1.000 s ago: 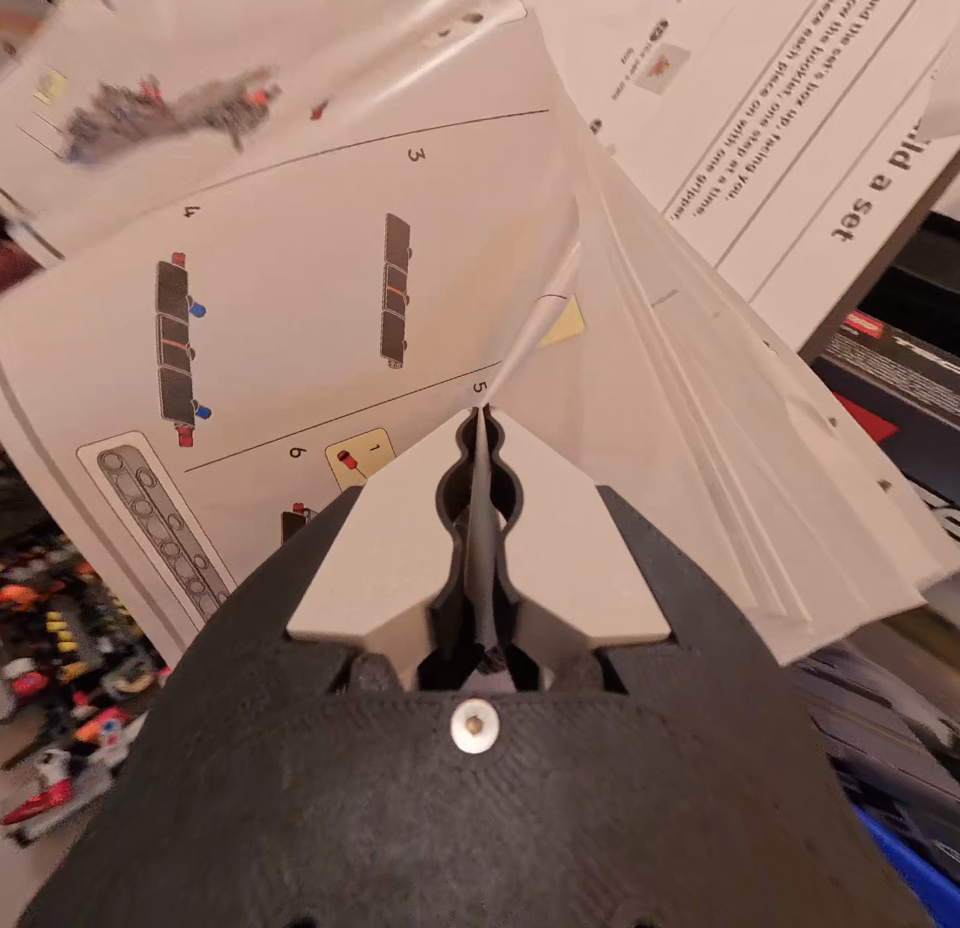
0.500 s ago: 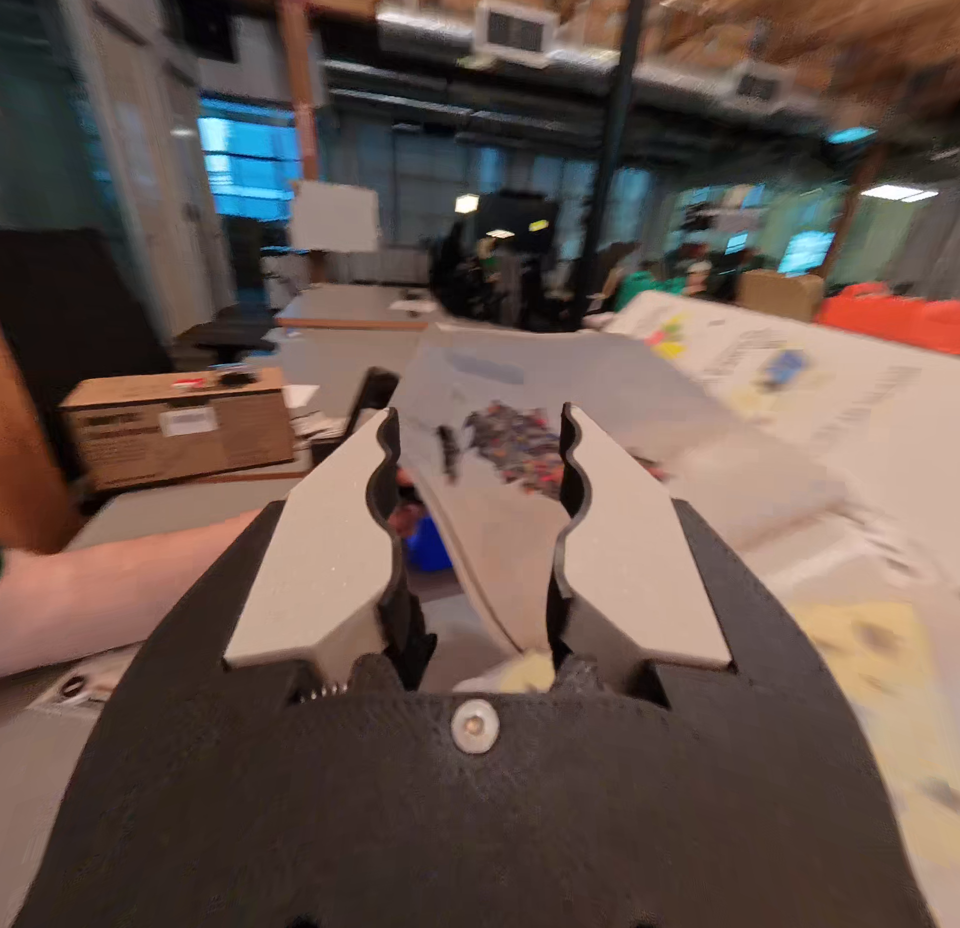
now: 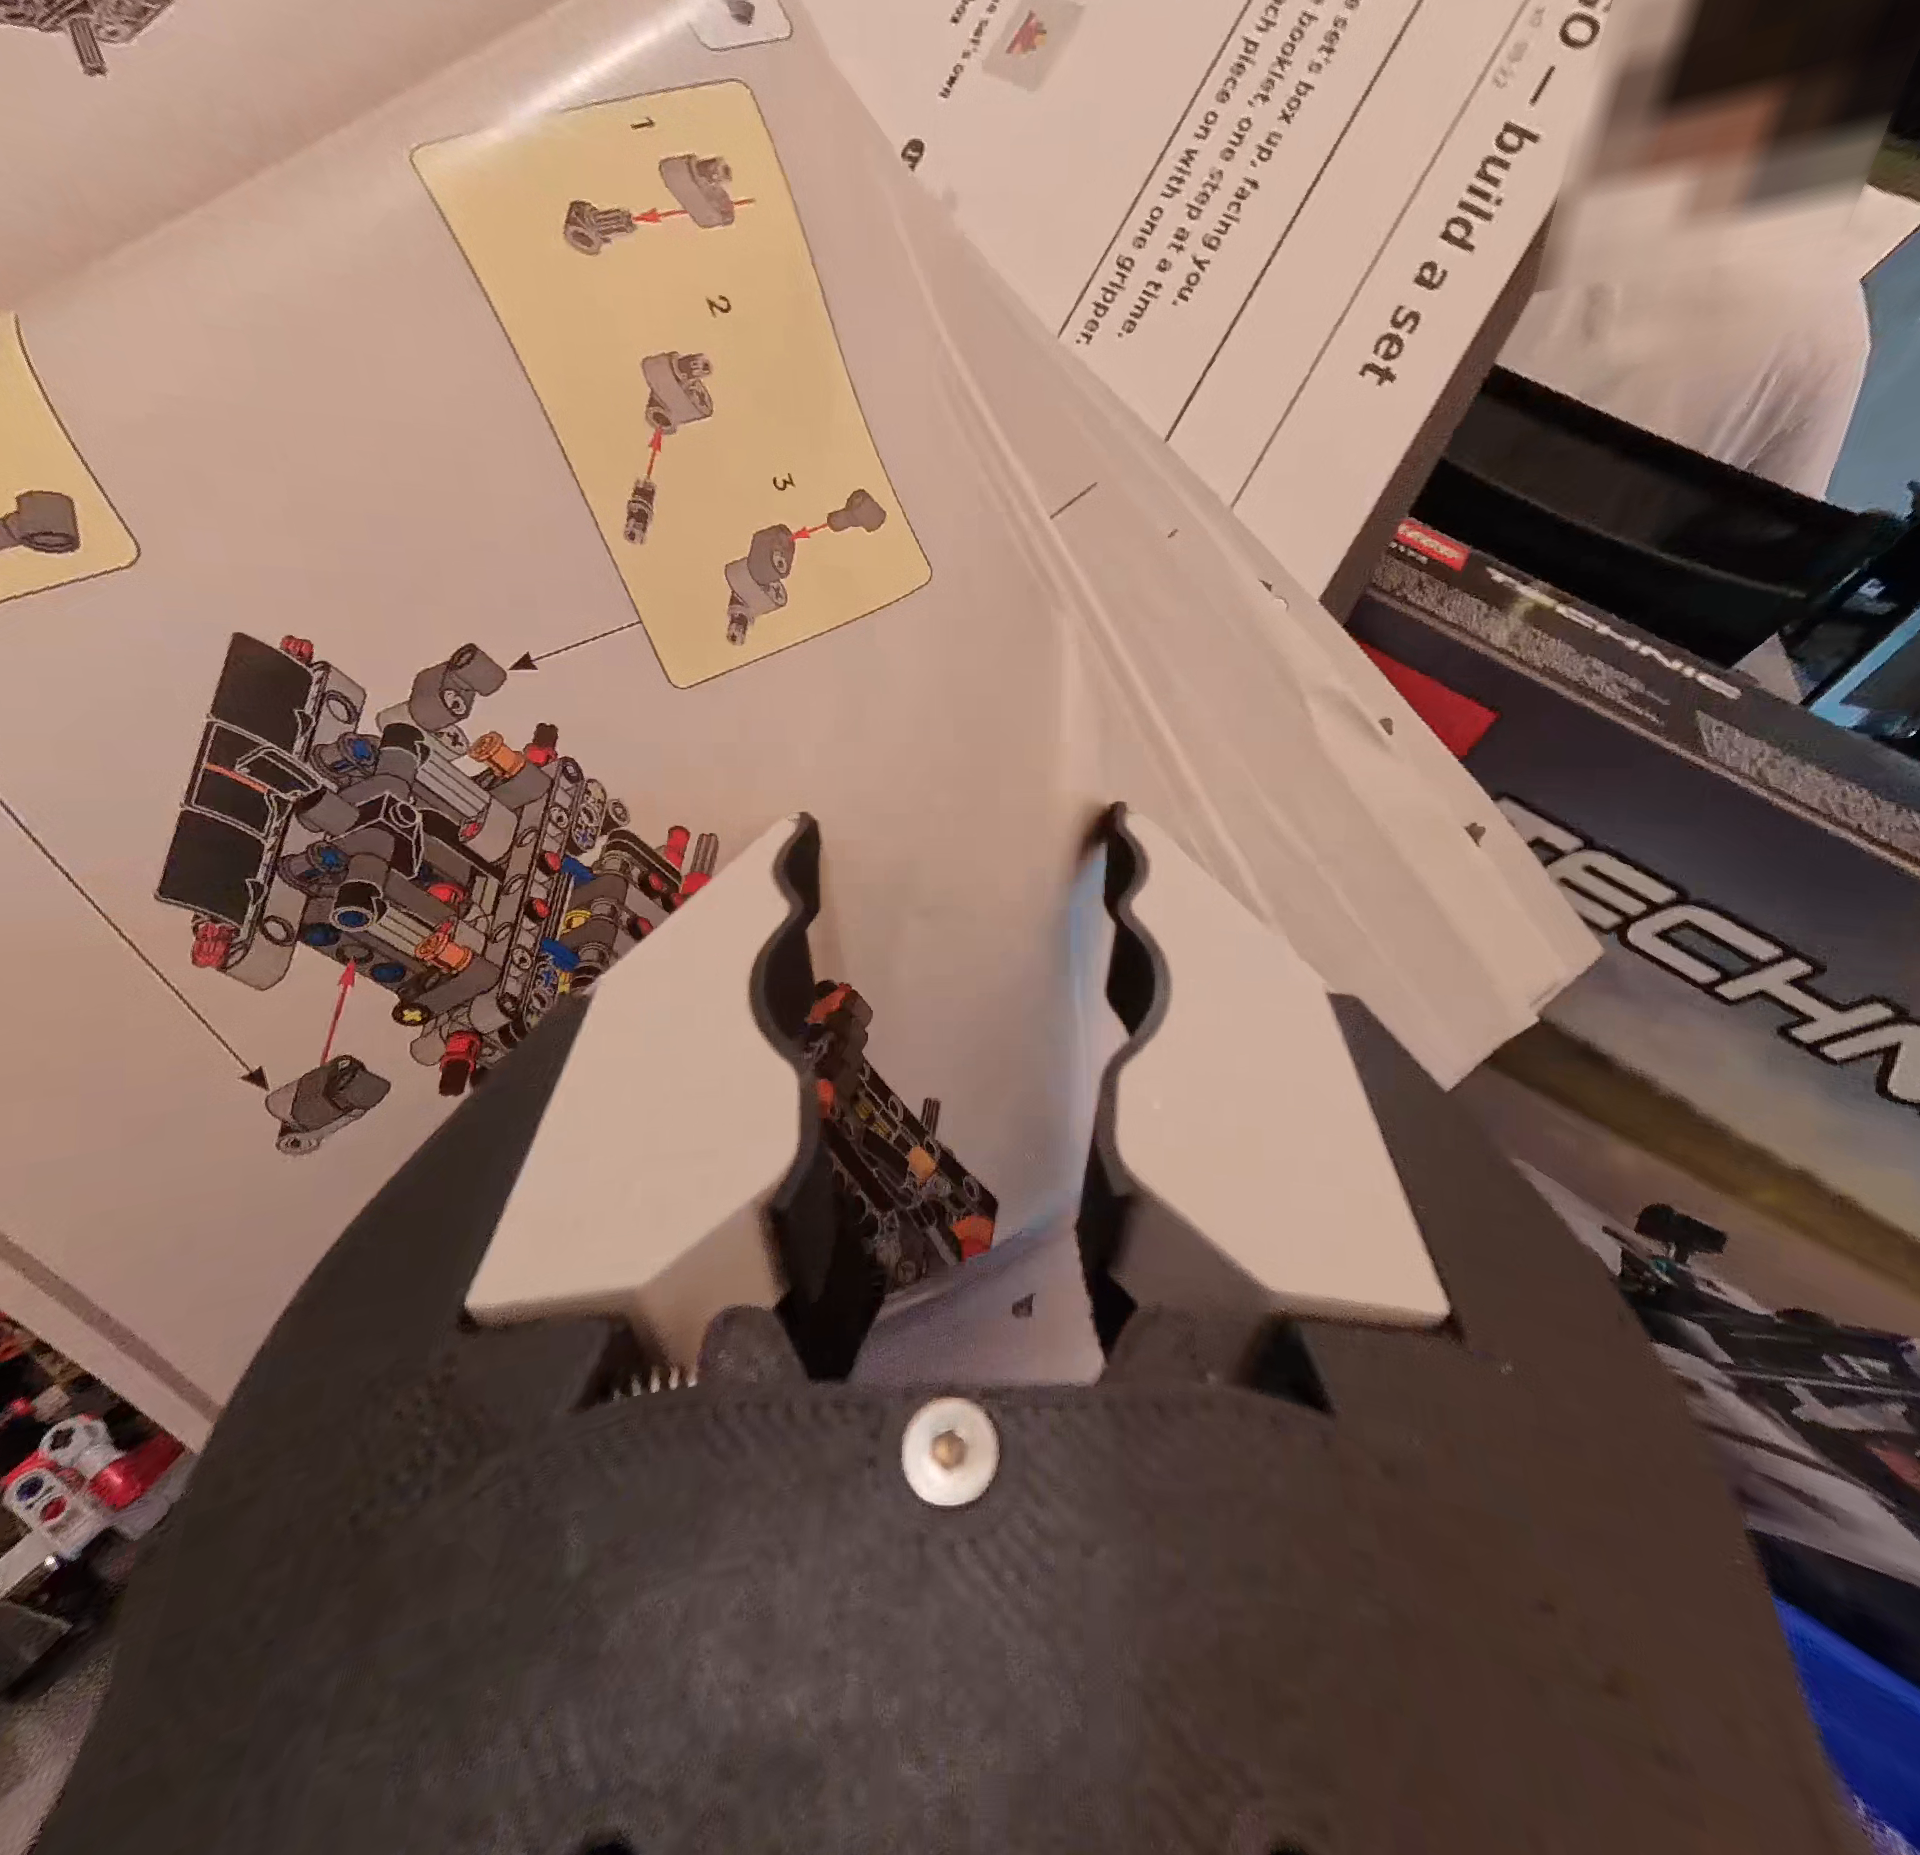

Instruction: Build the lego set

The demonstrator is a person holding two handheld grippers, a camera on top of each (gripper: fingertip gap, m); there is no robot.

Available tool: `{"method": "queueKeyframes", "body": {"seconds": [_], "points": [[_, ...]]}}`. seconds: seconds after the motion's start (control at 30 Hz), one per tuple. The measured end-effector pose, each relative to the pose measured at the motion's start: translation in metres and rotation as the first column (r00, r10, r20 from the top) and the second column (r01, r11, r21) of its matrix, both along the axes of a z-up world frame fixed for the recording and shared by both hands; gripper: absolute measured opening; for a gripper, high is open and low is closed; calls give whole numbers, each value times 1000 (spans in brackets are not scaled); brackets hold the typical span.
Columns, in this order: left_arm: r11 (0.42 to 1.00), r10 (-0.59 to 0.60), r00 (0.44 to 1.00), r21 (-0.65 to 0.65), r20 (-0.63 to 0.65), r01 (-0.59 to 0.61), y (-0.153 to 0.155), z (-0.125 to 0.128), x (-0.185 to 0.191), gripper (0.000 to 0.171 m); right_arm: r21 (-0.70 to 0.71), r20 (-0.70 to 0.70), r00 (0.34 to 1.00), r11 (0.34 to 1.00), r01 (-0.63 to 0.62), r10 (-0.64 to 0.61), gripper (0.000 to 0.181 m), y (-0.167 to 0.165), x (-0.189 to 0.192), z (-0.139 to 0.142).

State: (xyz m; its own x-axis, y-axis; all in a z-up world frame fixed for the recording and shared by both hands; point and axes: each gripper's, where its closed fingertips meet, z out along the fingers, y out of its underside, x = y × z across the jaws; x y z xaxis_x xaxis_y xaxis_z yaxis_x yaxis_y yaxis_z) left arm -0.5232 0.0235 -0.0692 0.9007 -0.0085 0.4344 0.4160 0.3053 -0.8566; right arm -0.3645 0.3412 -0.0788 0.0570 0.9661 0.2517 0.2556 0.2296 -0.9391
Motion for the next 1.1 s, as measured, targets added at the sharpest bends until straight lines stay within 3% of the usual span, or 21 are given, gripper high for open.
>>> {"method": "queueKeyframes", "body": {"seconds": [0.1, 0.23, 0.33, 0.7, 0.93, 1.1], "points": [[1000, -1, 1000, 1, 5, 1, 1, -1, -1, 0, 27, -9, 1000, 1000, 4, -4, 44, 0, -3, 0], [1000, -4, 1000, -2, 4, 4, 1, -2, 0, 0, 34, 8, 1000, 999, -24, 23, 13, -3, -3, 1], [1000, -3, 1000, -2, 2, 3, 1, -1, 0, 0, 25, 39, 998, 998, -59, 58, 0, -10, -5, -2], [1000, -5, 1000, 1, 2, 5, 0, 0, 0, 0, -93, -58, 973, 969, -230, 225, 0, -53, 6, 37], [1000, -3, 1000, 0, 2, 3, 0, 0, 0, 0, -81, -111, 950, 950, -302, 292, 0, -80, 9, 66], [1000, -4, 1000, 0, 2, 4, 0, 0, -1, 0, -100, -156, 912, 912, -398, 380, 0, -120, 0, 87]]}}
